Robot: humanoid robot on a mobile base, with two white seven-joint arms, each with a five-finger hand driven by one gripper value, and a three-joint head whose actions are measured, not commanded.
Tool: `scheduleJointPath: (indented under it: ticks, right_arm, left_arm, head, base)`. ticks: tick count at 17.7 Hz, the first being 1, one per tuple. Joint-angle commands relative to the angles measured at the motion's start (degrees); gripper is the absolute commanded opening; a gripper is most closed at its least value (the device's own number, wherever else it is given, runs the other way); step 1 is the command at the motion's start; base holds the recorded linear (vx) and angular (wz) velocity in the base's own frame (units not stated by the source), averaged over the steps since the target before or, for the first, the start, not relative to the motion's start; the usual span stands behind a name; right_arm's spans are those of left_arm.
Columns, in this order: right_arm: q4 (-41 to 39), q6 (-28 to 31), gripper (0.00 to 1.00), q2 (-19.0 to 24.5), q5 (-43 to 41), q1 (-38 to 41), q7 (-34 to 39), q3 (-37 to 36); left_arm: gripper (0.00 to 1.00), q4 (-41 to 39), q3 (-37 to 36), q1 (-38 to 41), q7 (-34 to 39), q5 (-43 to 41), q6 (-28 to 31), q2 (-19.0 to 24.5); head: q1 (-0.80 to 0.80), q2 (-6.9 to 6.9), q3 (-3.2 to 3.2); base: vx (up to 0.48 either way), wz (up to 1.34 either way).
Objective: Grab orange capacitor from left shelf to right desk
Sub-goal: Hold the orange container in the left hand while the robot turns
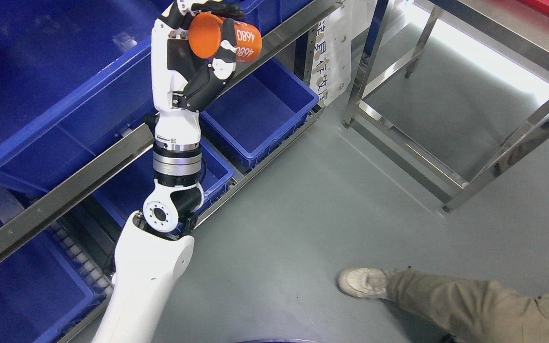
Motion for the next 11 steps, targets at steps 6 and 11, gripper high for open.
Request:
scheduleJointPath:
  ticks: [6, 11]
  right_arm:
    - [-1.0, 0.0, 1.00, -1.0, 0.2, 1.3, -0.2, -1.0]
    - [-1.0, 0.0, 1.00, -1.0, 0.2, 1.3, -0.1, -1.1]
  left_arm:
    - [0.02, 0.0, -6.9, -0.3, -0.2, 9.1, 5.9, 1.0]
    - [0.02, 0.0, -7.9, 0.1, -0.2, 10.2, 8.1, 1.0]
  head:
    - [0.00, 0.00, 0.00]
    - [0.00, 0.00, 0.00]
  base:
    - [-0.002, 0.03]
    - [0.000, 0.00]
